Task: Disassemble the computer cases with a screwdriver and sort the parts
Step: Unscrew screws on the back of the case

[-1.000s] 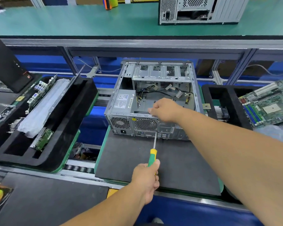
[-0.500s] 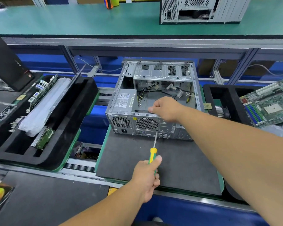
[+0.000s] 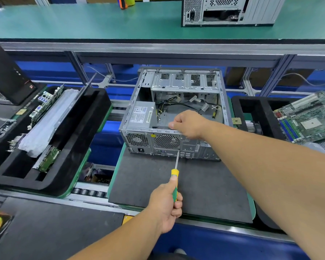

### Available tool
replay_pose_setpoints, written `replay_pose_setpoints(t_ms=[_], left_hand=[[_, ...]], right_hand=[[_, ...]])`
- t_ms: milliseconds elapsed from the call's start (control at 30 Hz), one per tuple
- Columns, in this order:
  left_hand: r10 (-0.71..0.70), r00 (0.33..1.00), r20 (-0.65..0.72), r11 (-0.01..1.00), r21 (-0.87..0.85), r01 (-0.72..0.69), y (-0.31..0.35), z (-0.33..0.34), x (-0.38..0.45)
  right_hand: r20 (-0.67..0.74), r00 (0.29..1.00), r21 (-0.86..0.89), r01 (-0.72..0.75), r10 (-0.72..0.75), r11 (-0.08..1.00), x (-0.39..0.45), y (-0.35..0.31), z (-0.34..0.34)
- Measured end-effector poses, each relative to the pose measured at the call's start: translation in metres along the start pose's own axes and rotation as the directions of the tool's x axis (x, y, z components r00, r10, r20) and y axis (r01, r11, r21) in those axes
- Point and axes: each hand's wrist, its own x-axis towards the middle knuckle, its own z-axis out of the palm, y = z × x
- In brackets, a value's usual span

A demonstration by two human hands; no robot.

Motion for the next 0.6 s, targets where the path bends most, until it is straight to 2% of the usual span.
replay_pose_setpoints(t_ms=[133, 200, 267, 367, 433, 467, 533, 600], left_hand=[[0.167, 0.967, -0.194, 0.981, 0.127, -0.144, -0.001, -0.004, 0.009], [0.176, 0.961, -0.212, 0.972, 0.193, -0.135, 0.0, -0.003, 0.009], [0.087, 0.988, -0.126, 0.987, 0.143, -0.069, 0.0, 0.001, 0.004], [-0.122, 0.986, 0.115, 0.986, -0.099, 0.133, 0.003, 0.002, -0.003], [-0.141, 0.977, 0.161, 0.978, -0.132, 0.163, 0.004, 0.002, -0.003], [-0.12, 0.985, 0.126, 0.987, -0.094, 0.133, 0.004, 0.004, -0.003], [0.017, 0.999, -0.034, 0.997, 0.079, -0.014, 0.001, 0.006, 0.001], [0.201, 0.96, -0.193, 0.949, 0.28, -0.142, -0.001, 0.005, 0.005]], right_hand=[[-0.005, 1.0, 0.009, -0.001, 0.001, 1.0, 0.0, 0.001, 0.001], [-0.007, 1.0, 0.01, -0.005, 0.005, 1.0, 0.001, 0.001, 0.001], [-0.006, 1.0, 0.012, -0.008, 0.008, 1.0, 0.001, 0.001, 0.001], [-0.004, 1.0, 0.017, -0.009, 0.009, 1.0, 0.001, 0.0, 0.0], [-0.004, 1.0, 0.016, -0.014, 0.014, 1.0, 0.0, -0.001, 0.0], [-0.004, 1.0, 0.02, -0.017, 0.017, 1.0, 0.0, 0.0, 0.0], [-0.005, 1.0, 0.031, -0.019, 0.02, 0.999, 0.0, 0.0, 0.0], [-0.009, 1.0, 0.03, -0.019, 0.02, 0.999, 0.0, 0.0, 0.0]])
